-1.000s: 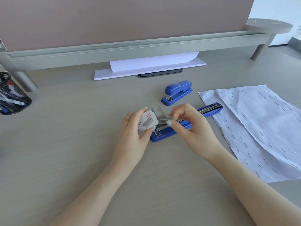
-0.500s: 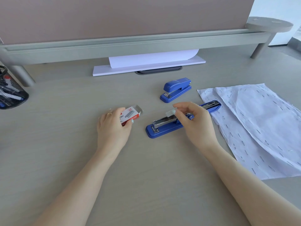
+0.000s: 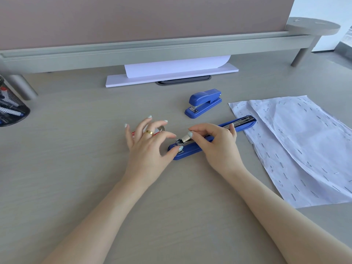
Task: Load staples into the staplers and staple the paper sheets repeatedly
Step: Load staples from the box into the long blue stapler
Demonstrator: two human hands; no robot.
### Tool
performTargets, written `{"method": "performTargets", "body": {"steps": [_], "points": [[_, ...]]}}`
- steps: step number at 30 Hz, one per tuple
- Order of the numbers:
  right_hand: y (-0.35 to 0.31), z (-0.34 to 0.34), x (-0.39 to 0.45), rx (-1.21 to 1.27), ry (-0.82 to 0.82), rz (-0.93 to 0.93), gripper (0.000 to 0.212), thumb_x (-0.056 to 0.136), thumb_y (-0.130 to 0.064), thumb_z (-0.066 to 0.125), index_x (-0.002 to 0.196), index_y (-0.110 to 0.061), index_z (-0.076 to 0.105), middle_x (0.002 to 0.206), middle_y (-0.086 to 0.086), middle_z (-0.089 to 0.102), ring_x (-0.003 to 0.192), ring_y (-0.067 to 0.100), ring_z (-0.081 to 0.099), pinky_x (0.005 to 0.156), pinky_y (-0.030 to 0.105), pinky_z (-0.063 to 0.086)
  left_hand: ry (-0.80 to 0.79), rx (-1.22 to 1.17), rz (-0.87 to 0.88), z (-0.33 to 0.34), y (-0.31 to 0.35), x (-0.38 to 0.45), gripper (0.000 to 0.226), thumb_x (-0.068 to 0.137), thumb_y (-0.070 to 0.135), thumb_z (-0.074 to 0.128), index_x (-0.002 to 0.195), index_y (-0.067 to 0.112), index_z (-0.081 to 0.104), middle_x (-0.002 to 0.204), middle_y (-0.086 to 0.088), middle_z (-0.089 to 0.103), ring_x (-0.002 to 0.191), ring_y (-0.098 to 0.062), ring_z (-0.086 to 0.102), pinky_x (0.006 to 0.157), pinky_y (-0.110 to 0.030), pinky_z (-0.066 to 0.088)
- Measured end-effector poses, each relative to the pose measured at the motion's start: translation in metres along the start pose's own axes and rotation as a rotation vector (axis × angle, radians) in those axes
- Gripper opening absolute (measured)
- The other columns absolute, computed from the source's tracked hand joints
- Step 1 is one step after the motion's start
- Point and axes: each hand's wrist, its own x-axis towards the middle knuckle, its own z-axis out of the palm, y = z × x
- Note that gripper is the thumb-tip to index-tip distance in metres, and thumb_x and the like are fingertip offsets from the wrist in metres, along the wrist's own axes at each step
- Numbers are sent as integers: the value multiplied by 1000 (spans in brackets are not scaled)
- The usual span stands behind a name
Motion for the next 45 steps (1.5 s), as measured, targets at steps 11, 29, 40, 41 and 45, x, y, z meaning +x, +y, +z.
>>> {"method": "performTargets", "body": {"steps": [11, 29, 40, 41, 45], "points": [[4, -4, 6, 142, 26, 37, 16, 86, -30, 62, 75, -43, 61, 70, -18, 70, 76, -7, 60, 111, 50, 23, -6, 9, 30, 2, -1, -1, 35, 73, 52, 43, 80, 29, 68, 119, 8, 60, 125, -10, 26, 107, -48, -4], [10, 3, 0, -197, 34, -138, 18, 89, -32, 57, 82, -25, 72, 87, -8, 58, 87, 9, 54, 113, 44, 2, 28, -7, 95, 2, -2, -2, 37, 76, 45, 45, 104, 27, 61, 117, 6, 61, 121, -10, 34, 109, -47, 3], [53, -60, 34, -385, 321, 213, 34, 91, -26, 40, 122, -23, 55, 137, -3, 46, 126, 25, 34, 112, 48, 18, -89, -1, 170, 1, 2, -3, 27, 84, 35, 43, 97, 34, 66, 127, 4, 57, 124, -18, 30, 105, -51, 3], [60, -65, 36, -455, 261, 312, 36, 92, -30, 37, 123, -21, 53, 143, -3, 40, 133, 25, 26, 114, 51, 7, -94, 0, 165, 1, 2, -3, 27, 84, 37, 43, 97, 34, 66, 127, 4, 57, 124, -18, 30, 105, -51, 3], [71, -68, 39, -557, 131, 494, 41, 89, -44, 29, 74, -12, 49, 123, 0, 50, 137, 24, 20, 108, 61, -9, -66, 0, 153, 1, 2, -2, 28, 81, 39, 44, 91, 30, 69, 121, 5, 60, 122, -17, 33, 106, -50, 5]]}}
